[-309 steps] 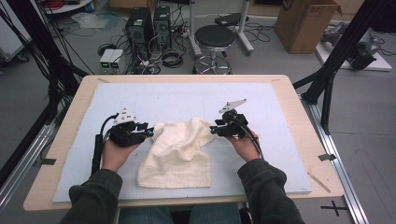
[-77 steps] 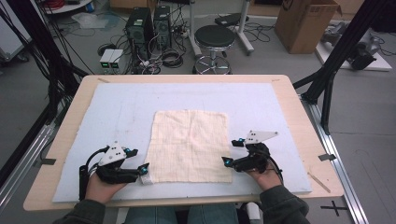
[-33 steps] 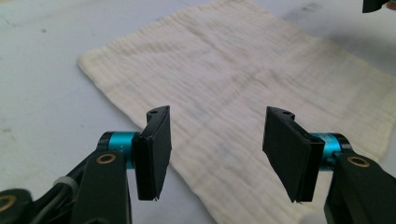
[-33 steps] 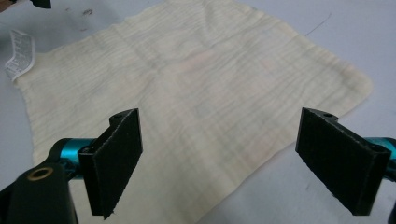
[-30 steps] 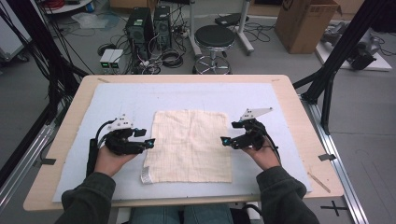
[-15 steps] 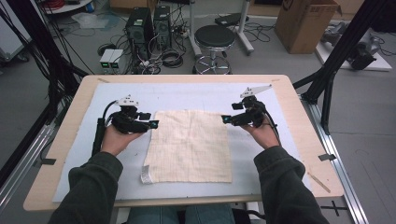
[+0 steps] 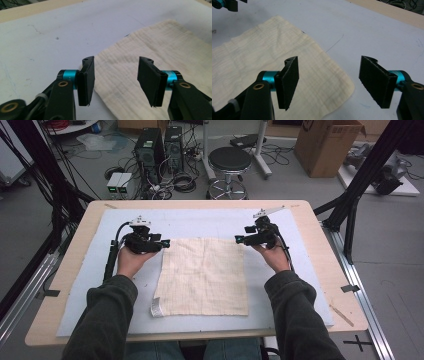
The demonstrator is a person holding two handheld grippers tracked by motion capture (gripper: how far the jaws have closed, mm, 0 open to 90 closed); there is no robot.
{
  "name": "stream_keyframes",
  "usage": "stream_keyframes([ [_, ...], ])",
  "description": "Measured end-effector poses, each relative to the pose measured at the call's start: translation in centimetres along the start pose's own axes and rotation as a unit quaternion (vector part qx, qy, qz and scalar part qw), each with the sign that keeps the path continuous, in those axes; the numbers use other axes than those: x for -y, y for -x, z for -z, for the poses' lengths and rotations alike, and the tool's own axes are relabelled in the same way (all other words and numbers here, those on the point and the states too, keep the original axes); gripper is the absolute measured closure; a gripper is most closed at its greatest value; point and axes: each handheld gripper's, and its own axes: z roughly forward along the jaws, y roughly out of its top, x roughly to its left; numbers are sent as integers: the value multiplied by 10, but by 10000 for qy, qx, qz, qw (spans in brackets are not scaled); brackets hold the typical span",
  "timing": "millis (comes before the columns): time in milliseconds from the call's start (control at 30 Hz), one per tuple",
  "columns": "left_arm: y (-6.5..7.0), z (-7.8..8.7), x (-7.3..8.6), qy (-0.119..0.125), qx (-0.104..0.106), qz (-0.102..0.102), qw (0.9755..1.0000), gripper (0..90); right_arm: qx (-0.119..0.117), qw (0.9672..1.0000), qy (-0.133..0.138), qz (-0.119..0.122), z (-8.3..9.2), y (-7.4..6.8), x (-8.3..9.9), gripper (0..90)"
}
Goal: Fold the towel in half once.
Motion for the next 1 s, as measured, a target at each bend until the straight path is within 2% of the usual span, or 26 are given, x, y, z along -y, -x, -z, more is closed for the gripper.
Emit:
stream_keyframes([
  [133,-4,-12,1,-163,-110,15,9998,497,18,10000,-32,-66,-6,5,4,336],
  [200,-6,-17,2,-46,-297,-3,9995,503,41,9999,-116,-81,-10,7,6,348],
  [333,-12,-27,7,13,-436,163,9989,524,100,9997,-177,-165,-17,11,9,378],
  [467,-17,-36,11,-54,-541,386,9978,572,208,9991,-309,-178,-22,14,13,426],
  [533,-19,-41,14,-139,-542,485,9973,590,222,9987,-357,-272,-24,17,16,434],
  [633,-17,-47,16,-199,-553,537,9968,598,286,9978,-486,-352,-28,18,20,455],
  [700,-15,-50,17,-286,-617,415,9968,599,295,9970,-608,-365,-33,18,21,475],
  [767,-15,-50,17,-268,-619,414,9969,639,284,9963,-688,-434,-37,18,23,503],
  [833,-14,-51,17,-289,-731,351,9963,684,323,9955,-775,-448,-43,16,24,526],
  [900,-14,-50,17,-318,-770,260,9962,759,396,9945,-875,-408,-47,16,25,599],
  [967,-15,-49,17,-302,-682,347,9966,816,490,9939,-917,-374,-49,13,25,695],
  [1000,-15,-49,17,-313,-677,298,9968,853,441,9942,-906,-371,-49,13,25,744],
])
